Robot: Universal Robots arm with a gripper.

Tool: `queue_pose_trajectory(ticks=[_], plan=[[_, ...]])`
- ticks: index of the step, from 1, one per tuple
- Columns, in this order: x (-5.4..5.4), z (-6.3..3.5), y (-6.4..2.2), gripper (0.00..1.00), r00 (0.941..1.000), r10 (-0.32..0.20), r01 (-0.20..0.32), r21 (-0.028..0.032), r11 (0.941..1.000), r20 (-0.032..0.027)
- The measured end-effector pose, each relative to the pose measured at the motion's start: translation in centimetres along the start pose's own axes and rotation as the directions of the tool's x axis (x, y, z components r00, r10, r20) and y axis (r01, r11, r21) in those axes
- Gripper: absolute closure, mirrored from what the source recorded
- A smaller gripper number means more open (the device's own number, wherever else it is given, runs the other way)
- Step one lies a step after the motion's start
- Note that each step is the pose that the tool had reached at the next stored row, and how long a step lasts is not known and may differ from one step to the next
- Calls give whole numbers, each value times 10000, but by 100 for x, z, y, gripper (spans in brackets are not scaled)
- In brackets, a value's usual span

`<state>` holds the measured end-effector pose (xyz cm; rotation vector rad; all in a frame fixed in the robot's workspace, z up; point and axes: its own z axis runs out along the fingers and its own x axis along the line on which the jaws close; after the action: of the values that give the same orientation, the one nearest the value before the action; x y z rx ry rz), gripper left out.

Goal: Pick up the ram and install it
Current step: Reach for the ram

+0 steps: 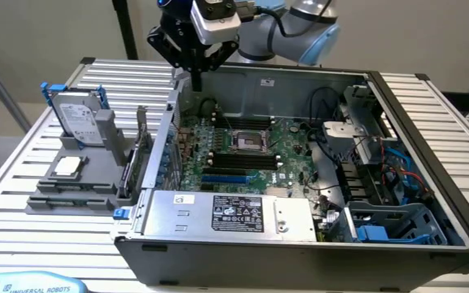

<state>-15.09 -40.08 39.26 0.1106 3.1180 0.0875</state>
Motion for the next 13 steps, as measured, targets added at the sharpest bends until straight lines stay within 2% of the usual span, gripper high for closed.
queue_pose_trajectory(ticks=[13], plan=[[582,-17,-134,89,10000,0,0,0,10000,0]])
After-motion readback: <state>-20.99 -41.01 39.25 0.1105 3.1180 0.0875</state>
